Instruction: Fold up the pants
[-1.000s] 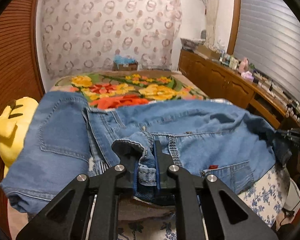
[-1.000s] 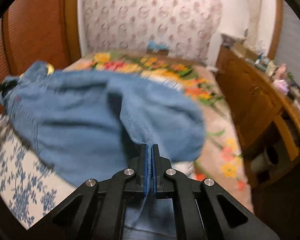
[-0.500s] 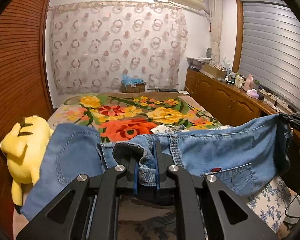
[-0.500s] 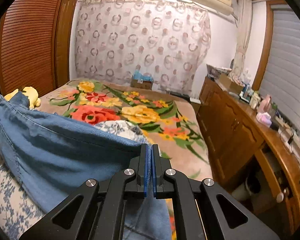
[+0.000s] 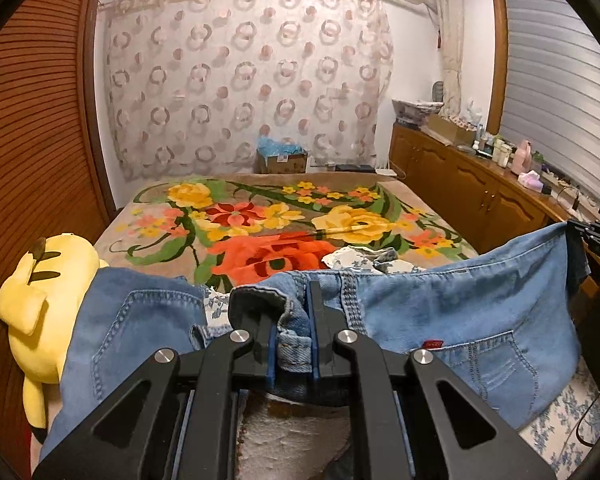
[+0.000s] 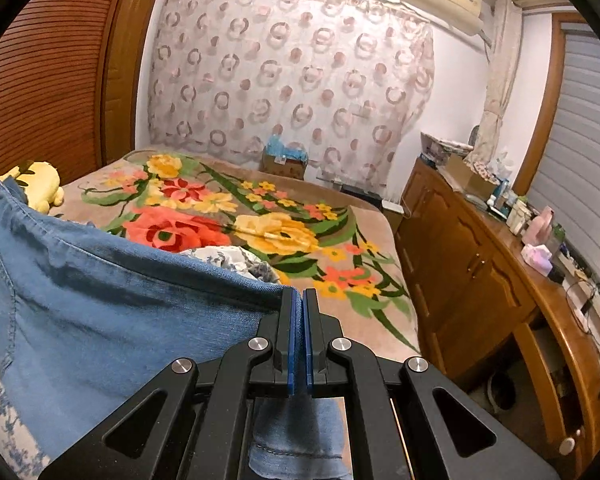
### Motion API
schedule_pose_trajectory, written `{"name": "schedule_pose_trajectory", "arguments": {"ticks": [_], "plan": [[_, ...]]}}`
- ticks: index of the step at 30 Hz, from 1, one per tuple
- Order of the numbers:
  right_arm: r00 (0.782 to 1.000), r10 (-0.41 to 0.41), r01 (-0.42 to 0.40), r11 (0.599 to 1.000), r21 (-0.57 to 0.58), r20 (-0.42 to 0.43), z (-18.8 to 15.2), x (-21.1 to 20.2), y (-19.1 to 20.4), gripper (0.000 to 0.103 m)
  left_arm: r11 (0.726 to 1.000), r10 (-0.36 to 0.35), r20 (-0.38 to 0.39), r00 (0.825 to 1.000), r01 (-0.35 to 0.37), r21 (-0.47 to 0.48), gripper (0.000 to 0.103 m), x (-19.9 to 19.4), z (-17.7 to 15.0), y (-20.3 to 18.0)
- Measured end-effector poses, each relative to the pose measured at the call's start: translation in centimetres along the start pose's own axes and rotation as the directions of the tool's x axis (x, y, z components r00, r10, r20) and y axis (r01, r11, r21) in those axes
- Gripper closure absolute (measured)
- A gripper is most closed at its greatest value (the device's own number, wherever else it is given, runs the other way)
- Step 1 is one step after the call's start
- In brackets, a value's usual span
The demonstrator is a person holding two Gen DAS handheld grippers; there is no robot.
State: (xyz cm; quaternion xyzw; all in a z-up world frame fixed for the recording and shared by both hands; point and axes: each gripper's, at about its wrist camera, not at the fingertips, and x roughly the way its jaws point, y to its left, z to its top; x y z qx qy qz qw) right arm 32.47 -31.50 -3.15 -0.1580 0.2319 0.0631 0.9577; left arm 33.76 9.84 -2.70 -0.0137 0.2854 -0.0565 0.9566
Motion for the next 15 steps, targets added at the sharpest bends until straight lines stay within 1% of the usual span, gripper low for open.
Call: {"name": "schedule_pose_trajectory", "arguments": {"ticks": [8, 12, 15], "plan": [[1.000, -0.006, 0.006, 1.000, 0.002, 0.009, 1.2, 1.9, 0.2, 0.100, 1.000, 0.023, -0.006, 1.000, -0.023, -0.011, 0.090, 2.2, 1.1, 0.8], [1.000, -0.005, 0.005, 1.000, -0.014, -0.018, 1.0, 3.5, 0.4, 0.100, 0.999, 0.033, -0.031, 0.999, -0.034, -0.011, 0.090, 3.7, 0.8, 1.1], [0.999, 0.008, -0.009, 1.000, -0.005, -0.046, 1.0, 4.6, 0.0, 0.100, 0.999, 0.038, -0.057, 0.998, -0.038, -0.012, 0.090, 4.7, 0.4, 1.1]]}}
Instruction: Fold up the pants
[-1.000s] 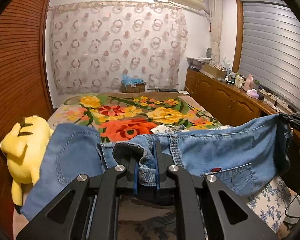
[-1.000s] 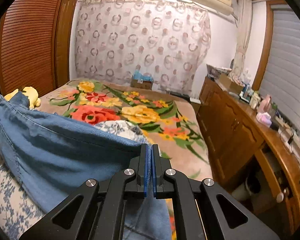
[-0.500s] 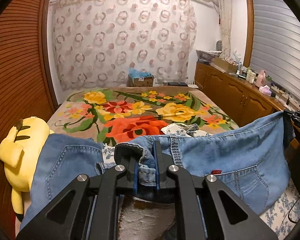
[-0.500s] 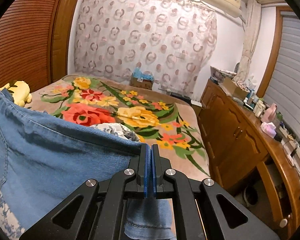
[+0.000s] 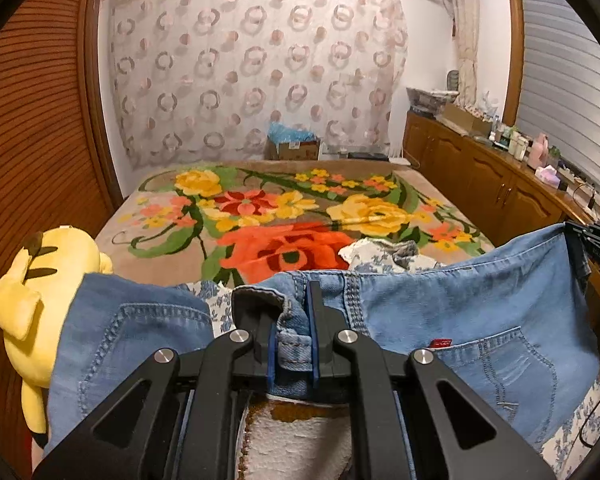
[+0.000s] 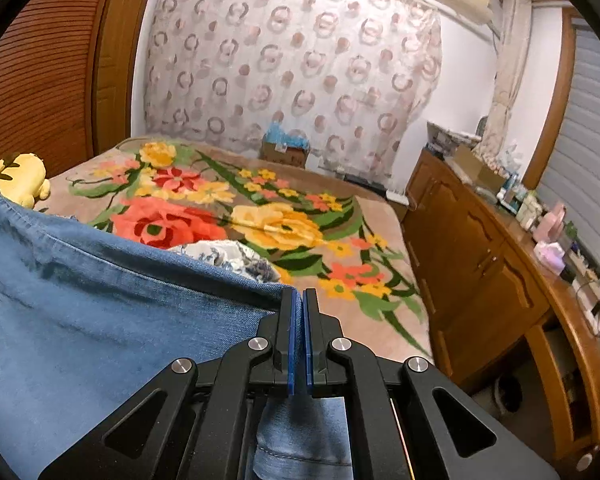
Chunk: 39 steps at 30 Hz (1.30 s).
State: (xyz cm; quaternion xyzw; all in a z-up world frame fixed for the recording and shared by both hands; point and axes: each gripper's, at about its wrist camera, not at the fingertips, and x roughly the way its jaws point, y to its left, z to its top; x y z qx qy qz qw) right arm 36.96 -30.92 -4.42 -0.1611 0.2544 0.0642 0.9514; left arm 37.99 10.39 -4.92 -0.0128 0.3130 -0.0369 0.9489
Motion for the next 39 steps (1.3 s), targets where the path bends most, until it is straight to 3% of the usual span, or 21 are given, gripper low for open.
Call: {"name": "schedule_pose_trajectory", "arguments": {"ticks": [11, 15, 19, 21, 23, 27, 32, 39], "plan": [[0.998, 0.033, -0.032, 0.999, 0.003, -0.057, 1.1, 0.3, -0.3, 0.100, 1.000, 0.003, -0.051, 0.999, -0.003, 0.001, 0.085, 0.5, -0.6, 0.0], [0.998, 0.049, -0.048, 0.998, 0.028, -0.049, 1.3, -0.3, -0.9, 0.100, 1.000, 0.005, -0.055, 0.998, -0.005, 0.003, 0.077, 0.3, -0.8, 0.1], [0.998, 0.052, -0.051, 0.998, 0.020, -0.044, 1.3, -1.4, -0.9, 0.084, 1.000, 0.015, -0.063, 0.998, -0.015, -0.002, 0.064, -0.1, -1.2, 0.3], [0.998, 0.051, -0.050, 0.999, 0.021, -0.043, 1.3, -1.9, -0.9, 0.075, 1.000, 0.009, -0.061, 0.998, -0.010, -0.007, 0.047, -0.4, -1.3, 0.5], [0.998, 0.041, -0.040, 0.999, 0.027, -0.037, 1.1, -2.3, -1.0, 0.066, 1.000, 0.002, -0.059, 0.998, -0.003, -0.008, 0.041, -0.7, -1.5, 0.4], [0.998, 0.054, -0.052, 0.998, 0.046, -0.024, 0.7, -3.3, -1.1, 0.060, 1.000, 0.000, -0.060, 0.998, -0.001, -0.003, 0.029, -1.1, -1.8, 0.2], [0.996, 0.086, -0.086, 0.993, 0.076, 0.002, 0.5, -4.6, -0.8, 0.046, 1.000, 0.001, -0.062, 0.998, -0.001, 0.000, 0.026, -1.4, -2.2, 0.0], [0.989, 0.146, -0.147, 0.983, 0.112, 0.022, 0.0, -5.9, -0.7, 0.037, 1.000, -0.008, -0.057, 0.998, 0.008, -0.001, 0.026, -3.0, -2.9, -0.6]]}}
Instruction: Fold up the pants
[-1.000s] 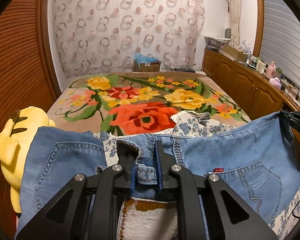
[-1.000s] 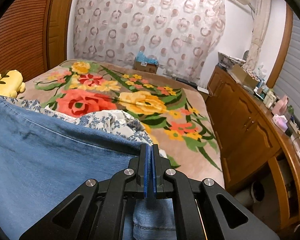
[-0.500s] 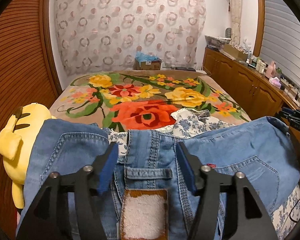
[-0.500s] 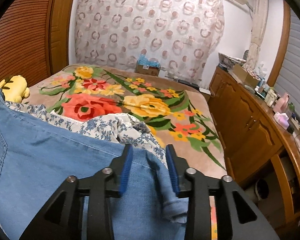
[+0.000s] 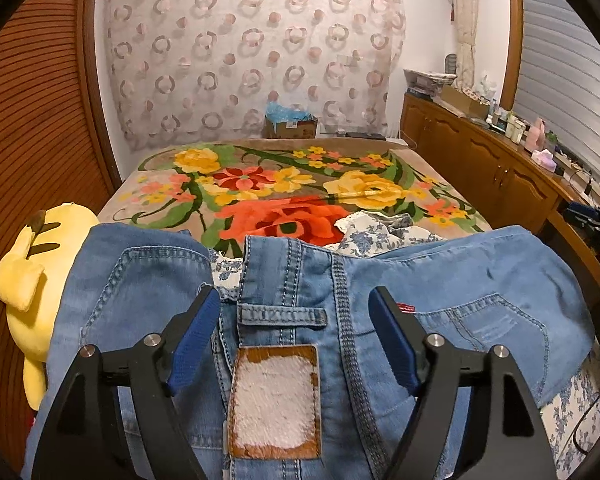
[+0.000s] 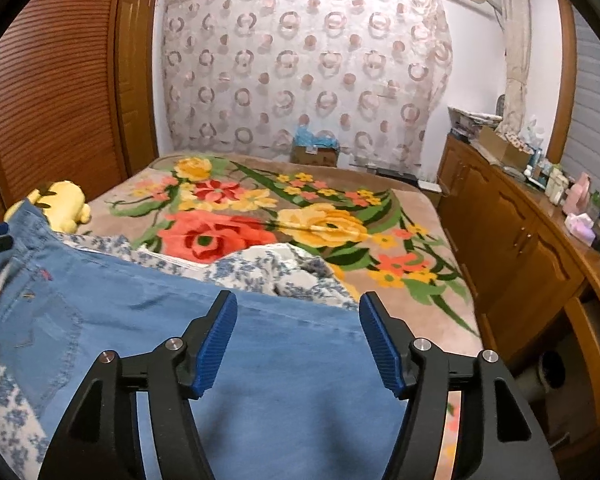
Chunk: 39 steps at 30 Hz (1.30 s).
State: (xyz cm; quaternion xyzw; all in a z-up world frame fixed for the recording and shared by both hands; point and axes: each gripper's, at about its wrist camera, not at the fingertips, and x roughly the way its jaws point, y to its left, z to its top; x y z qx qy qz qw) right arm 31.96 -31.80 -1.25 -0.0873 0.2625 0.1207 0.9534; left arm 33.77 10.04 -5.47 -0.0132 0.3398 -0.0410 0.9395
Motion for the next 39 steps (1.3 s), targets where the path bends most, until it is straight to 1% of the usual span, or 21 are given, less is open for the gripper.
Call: {"name": "schedule_pose_trajectory", "arguments": {"ticks": [4, 8, 15, 20, 26, 27, 28, 29, 32, 35, 39], "plan": [[0.999, 0.049, -0.048, 0.999, 0.010, -0.017, -1.0, -0.7, 0.7, 0.037, 1.000, 0.000, -0.003, 1.000, 0.000, 0.007, 0.026, -0.8, -0.2, -0.4], [0.992, 0.120, -0.120, 0.993, 0.006, -0.048, -2.3, -1.3, 2.0, 0.037, 1.000, -0.012, -0.012, 1.000, 0.012, 0.017, 0.026, -2.1, -1.7, -0.5], [0.969, 0.226, -0.228, 0.974, -0.006, -0.097, -3.9, -2.0, 3.9, 0.037, 1.000, -0.027, -0.033, 0.999, 0.027, 0.004, 0.026, -4.3, -4.7, -0.1], [0.949, 0.282, -0.289, 0.957, -0.030, -0.138, -4.4, -2.0, 4.8, 0.037, 1.000, -0.023, -0.052, 0.998, 0.023, 0.002, 0.026, -4.9, -6.5, 0.0], [0.938, 0.300, -0.311, 0.950, -0.039, -0.171, -4.6, -1.5, 4.5, 0.037, 1.000, -0.029, -0.071, 0.997, 0.030, 0.005, 0.026, -4.9, -8.2, 0.1], [0.938, 0.298, -0.309, 0.950, -0.043, -0.176, -4.5, -1.5, 4.6, 0.037, 0.999, -0.038, -0.073, 0.997, 0.038, 0.006, 0.028, -4.9, -8.4, 0.1], [0.939, 0.293, -0.306, 0.951, -0.047, -0.182, -4.5, -1.4, 4.4, 0.037, 0.999, -0.051, -0.073, 0.996, 0.051, 0.005, 0.033, -4.8, -8.5, 0.1], [0.938, 0.291, -0.305, 0.951, -0.050, -0.187, -4.6, -1.7, 4.9, 0.035, 0.998, -0.064, -0.076, 0.995, 0.064, 0.000, 0.042, -4.7, -8.7, 0.2], [0.938, 0.285, -0.301, 0.952, -0.052, -0.198, -4.6, -1.7, 5.2, 0.033, 0.997, -0.072, -0.087, 0.994, 0.072, -0.010, 0.050, -4.2, -9.1, 0.5], [0.939, 0.278, -0.295, 0.953, -0.060, -0.201, -4.5, -2.1, 5.5, 0.032, 0.997, -0.079, -0.090, 0.993, 0.079, -0.004, 0.050, -4.0, -9.3, 0.3], [0.941, 0.270, -0.291, 0.954, -0.078, -0.203, -5.0, -2.7, 6.7, 0.030, 0.998, -0.069, -0.110, 0.992, 0.068, -0.012, 0.050, -3.2, -9.2, 0.5]]}}
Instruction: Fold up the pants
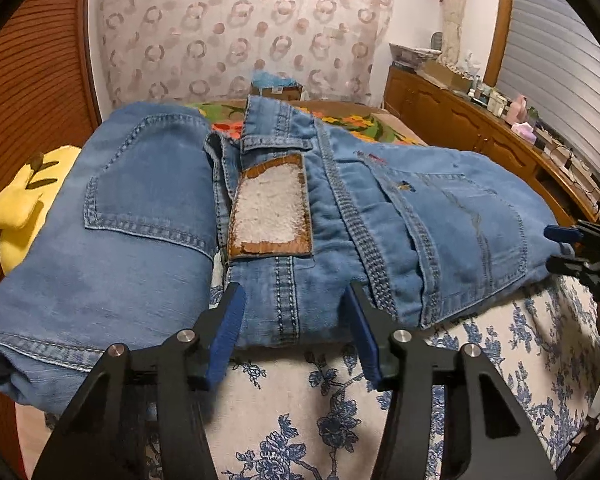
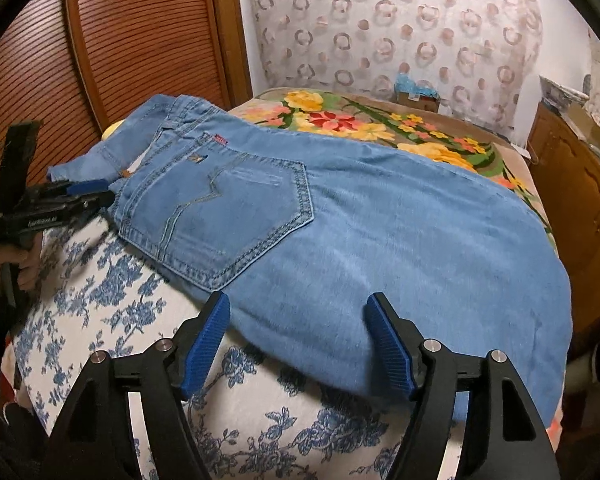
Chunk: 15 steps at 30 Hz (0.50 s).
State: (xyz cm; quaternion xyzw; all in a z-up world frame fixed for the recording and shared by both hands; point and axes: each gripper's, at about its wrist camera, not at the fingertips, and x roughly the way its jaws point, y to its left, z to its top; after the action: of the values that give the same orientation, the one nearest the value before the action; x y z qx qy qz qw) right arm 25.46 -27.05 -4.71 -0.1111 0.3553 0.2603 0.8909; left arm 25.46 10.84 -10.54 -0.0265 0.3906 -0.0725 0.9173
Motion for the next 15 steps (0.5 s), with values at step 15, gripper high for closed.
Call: {"name": "schedule_pose_trajectory", "arguments": {"ticks": [15], "plan": [[0.994, -0.092, 0.085, 0.988, -0.127, -0.054, -0.8, 3.5, 2.1, 0.029, 1.000, 0.017, -0.040, 0.999, -0.017, 0.008, 0.049, 1.7, 0.2, -0.2]]}}
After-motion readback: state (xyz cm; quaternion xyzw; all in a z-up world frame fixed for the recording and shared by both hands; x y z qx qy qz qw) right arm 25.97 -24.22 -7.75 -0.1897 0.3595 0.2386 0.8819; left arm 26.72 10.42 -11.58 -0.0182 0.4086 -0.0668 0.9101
